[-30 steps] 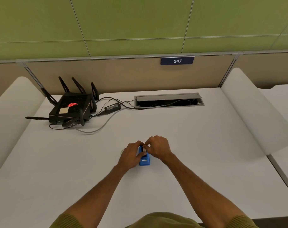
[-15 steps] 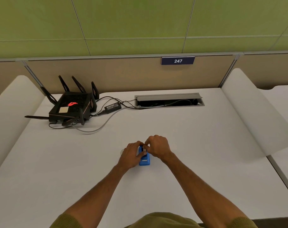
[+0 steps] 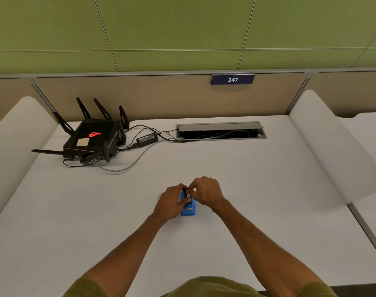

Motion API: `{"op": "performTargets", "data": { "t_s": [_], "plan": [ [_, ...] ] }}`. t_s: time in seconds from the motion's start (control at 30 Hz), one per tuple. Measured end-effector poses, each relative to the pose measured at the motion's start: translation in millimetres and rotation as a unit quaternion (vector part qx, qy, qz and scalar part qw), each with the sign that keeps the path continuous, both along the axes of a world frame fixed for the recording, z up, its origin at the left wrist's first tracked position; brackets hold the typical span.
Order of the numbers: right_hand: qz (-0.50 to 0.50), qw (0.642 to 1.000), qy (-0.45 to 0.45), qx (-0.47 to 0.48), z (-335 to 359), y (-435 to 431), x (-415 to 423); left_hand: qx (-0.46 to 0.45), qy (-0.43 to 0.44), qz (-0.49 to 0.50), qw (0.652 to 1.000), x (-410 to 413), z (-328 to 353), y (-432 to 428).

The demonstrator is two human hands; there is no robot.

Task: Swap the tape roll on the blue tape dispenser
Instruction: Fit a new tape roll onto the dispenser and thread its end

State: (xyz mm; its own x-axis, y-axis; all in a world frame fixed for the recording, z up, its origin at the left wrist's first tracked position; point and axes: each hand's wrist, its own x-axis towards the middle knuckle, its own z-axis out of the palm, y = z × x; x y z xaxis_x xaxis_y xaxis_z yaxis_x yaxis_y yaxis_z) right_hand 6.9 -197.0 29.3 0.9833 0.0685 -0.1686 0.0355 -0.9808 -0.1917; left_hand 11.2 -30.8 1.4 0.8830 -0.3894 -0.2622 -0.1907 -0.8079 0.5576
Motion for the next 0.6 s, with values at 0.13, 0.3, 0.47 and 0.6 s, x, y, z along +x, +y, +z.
{"op": "performTargets", "data": {
  "t_s": [0.13,0.3,0.47,0.6],
  "plan": [
    [-0.004,1.000,-0.005,0.002,0.1,3.9,3.0,0.012,0.003,0.002,1.000,1.2,1.2,-0.7],
    [0.007,1.000,0.007,0.009,1.2,0.2,2.1,0.013,-0.004,-0.007,1.000,2.7,0.7,0.7],
    [-0.006,1.000,-0.006,0.007,-0.8,1.2,0.3,0.022,-0.004,-0.007,1.000,1.4,0.3,-1.4],
    [0.006,1.000,-0.010,0.016,-1.2,4.2,-0.2,0.022,-0.001,-0.001,1.000,1.1,0.0,1.0]
  ]
}}
